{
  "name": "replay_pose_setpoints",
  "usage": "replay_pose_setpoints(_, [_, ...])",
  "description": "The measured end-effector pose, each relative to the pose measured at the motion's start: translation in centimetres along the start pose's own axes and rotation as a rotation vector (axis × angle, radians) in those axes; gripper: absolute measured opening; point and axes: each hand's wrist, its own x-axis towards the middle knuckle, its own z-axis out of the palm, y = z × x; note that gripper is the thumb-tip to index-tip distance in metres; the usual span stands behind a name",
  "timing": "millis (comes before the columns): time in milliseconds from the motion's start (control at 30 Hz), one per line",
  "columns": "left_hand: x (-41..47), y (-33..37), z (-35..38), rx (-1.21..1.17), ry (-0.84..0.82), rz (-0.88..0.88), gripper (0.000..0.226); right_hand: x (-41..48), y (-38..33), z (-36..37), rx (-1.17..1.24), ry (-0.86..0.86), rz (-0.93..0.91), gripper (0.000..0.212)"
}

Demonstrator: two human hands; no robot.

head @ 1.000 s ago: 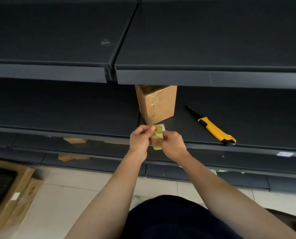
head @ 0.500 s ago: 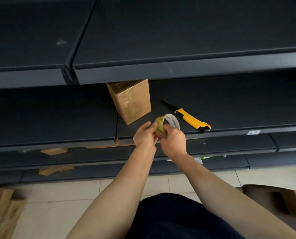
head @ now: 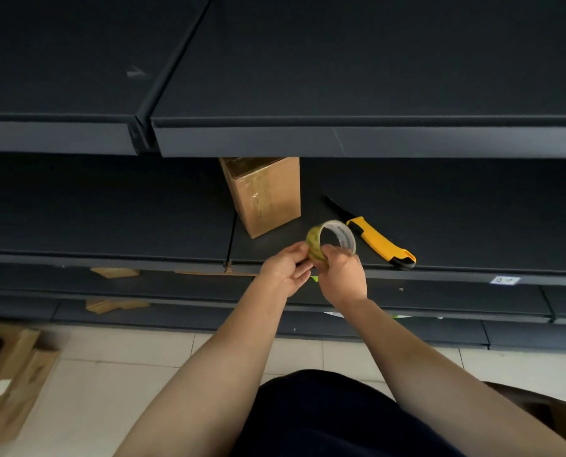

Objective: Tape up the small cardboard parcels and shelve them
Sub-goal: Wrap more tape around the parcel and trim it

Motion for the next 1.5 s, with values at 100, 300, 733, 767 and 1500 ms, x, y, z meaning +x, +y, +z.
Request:
replay_pose_setpoints(100, [0.2,0.4,-0.2,0.114,0.013,0.024,0.022,0.8,0.7,0.5,-0.143,-0.012,-0.029,0.009])
replay_pose_setpoints(300, [-1.1,2.1,0.5,0.415,0.246,0.368,0.018,2.6,2.8,0.1,-0.433,-0.094,0.101,0.028])
replay_pose_setpoints(733, [-3.9,9.5,-2.7,0.921,0.504,1.148,0.078,8.7,-5.6,-1.7,0.330,0.016,0.168,0.054])
replay_pose_setpoints(767, [-3.7,10.1,-3.0,1.087,0.482,1.148,0.082,9.2,-6.2,-1.4,0.431,-0.070,0.261,0.060])
replay_pose_setpoints(1500, [-3.7,9.4,-7.5,1.118,0.672,0.834,0.095,6.2,-10.4,0.2,0.441,-0.155,0.546,0.134])
